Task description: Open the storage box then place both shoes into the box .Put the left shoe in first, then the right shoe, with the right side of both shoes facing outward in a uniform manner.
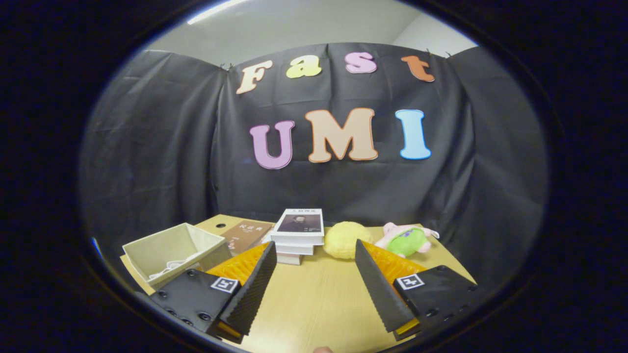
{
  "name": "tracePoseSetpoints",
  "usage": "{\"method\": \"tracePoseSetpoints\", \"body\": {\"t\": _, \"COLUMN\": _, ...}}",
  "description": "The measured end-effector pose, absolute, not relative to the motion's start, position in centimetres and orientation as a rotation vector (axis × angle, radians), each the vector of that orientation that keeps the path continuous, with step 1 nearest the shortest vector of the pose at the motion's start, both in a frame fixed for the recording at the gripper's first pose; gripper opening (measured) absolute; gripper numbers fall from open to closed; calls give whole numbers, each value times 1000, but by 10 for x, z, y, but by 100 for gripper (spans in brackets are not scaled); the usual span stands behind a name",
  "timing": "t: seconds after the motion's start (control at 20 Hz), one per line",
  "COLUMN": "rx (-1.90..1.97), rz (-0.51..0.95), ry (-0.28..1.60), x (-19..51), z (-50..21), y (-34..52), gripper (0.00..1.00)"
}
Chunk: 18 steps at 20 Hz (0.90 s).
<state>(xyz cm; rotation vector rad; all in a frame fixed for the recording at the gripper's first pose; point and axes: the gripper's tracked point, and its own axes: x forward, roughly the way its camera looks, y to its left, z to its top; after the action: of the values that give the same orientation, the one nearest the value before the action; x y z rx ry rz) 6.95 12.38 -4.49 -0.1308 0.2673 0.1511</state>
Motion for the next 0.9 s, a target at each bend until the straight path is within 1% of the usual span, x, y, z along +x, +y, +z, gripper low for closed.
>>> {"method": "tracePoseSetpoints", "body": {"t": 0.65, "rx": -168, "rz": 105, "ry": 241, "x": 48, "z": -40, "y": 92, "gripper": 100}}
{"method": "tracePoseSetpoints", "body": {"t": 0.9, "rx": -156, "rz": 116, "ry": 246, "x": 40, "z": -48, "y": 94, "gripper": 100}}
